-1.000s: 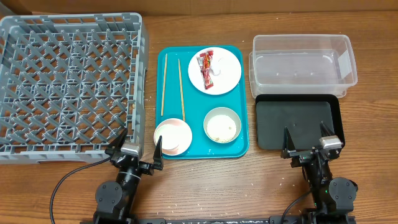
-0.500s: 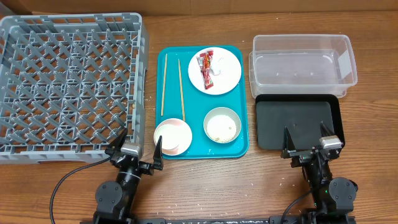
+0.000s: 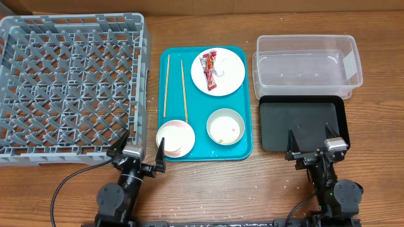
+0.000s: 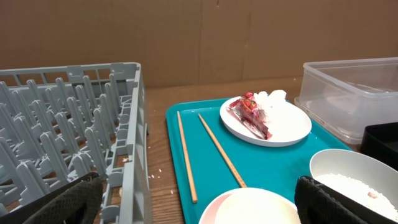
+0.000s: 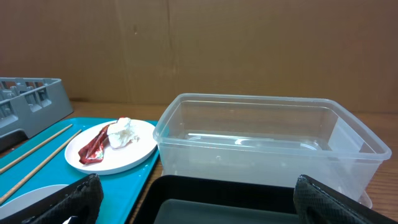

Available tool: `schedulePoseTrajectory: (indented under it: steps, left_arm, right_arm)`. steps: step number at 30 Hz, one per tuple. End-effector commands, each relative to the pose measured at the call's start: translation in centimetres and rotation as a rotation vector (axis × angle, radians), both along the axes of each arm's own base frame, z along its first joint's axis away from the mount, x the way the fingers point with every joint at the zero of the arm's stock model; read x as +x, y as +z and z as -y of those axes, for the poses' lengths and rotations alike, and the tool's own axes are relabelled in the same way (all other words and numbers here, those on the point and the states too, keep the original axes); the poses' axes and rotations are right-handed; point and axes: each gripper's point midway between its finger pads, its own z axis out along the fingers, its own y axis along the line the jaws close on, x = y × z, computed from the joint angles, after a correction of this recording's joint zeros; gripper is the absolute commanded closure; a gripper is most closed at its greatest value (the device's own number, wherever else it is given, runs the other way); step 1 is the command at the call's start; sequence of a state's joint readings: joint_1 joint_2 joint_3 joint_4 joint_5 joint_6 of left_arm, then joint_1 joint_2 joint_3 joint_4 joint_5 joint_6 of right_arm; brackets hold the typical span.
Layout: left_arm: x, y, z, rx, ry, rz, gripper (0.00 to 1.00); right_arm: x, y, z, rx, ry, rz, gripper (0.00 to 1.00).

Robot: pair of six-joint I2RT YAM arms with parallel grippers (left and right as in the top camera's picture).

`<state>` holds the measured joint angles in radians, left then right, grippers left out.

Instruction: Sort waste into correct bins and load items into the dishwasher

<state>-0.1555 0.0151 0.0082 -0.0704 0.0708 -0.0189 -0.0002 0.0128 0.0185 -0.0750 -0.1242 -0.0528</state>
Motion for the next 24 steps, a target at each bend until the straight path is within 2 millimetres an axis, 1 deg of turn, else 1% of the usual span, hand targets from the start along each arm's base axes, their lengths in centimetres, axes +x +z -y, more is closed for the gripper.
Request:
schedulePoseTrajectory:
  steps: [1,22,24]
  left_arm:
    - [0.02,-0.16,-0.12,0.013,0.005,0.0,0.0]
    - [0.02,-0.16,-0.12,0.013,0.005,0.0,0.0]
    - [0.04,0.12,-0.12,0.012,0.005,0.011,0.0]
  right_arm:
    - [0.03,-0.19,0.2,0.0,-0.009,0.004,0.0]
    - [0.03,-0.18,0.2,0.0,-0.009,0.004,0.0]
    - [0.01,0.35,0.05,0.0,0.0,0.026,0.0]
